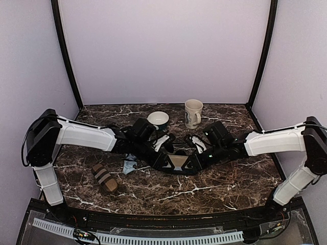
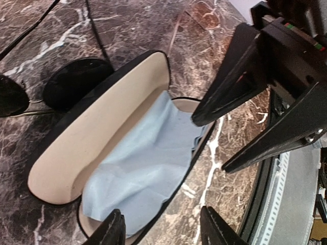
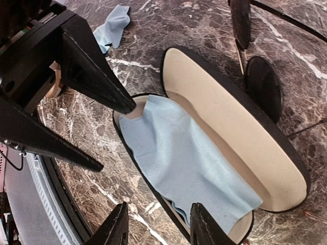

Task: Organize the sunglasses
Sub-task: Adjust the folded cleaning cloth on the sunglasses case.

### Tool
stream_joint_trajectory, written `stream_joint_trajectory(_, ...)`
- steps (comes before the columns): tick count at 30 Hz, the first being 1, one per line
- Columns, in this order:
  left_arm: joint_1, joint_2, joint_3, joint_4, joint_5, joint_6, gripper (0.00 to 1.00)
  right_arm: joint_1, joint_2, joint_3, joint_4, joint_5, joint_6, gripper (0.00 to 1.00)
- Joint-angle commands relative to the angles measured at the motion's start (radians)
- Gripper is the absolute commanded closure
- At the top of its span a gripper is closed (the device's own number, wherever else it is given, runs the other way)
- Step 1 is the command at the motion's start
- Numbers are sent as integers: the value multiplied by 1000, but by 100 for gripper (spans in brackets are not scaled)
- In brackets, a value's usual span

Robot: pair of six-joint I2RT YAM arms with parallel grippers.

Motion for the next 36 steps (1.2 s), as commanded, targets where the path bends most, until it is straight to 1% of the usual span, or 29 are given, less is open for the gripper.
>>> stream_joint_trajectory(1,-4,9,4,41,75,-3,49,-4,25,-15,75,-55,-13,58)
stream_joint_trajectory(14,-4,57,24,56,90,25,51,-5,56,-16,106,-71,-31,58)
stream_joint_trajectory(22,-4,57,7,39,106,29,59,-5,68,-23,107,-80,-35,59)
stream_joint_trajectory(26,-4,59,4,23,117,36,63,-5,104,-25,111,-89,-38,59)
stream_joint_trajectory(36,-4,97,40,-53,160,62,72,-5,103,-32,98,-96,-43,60)
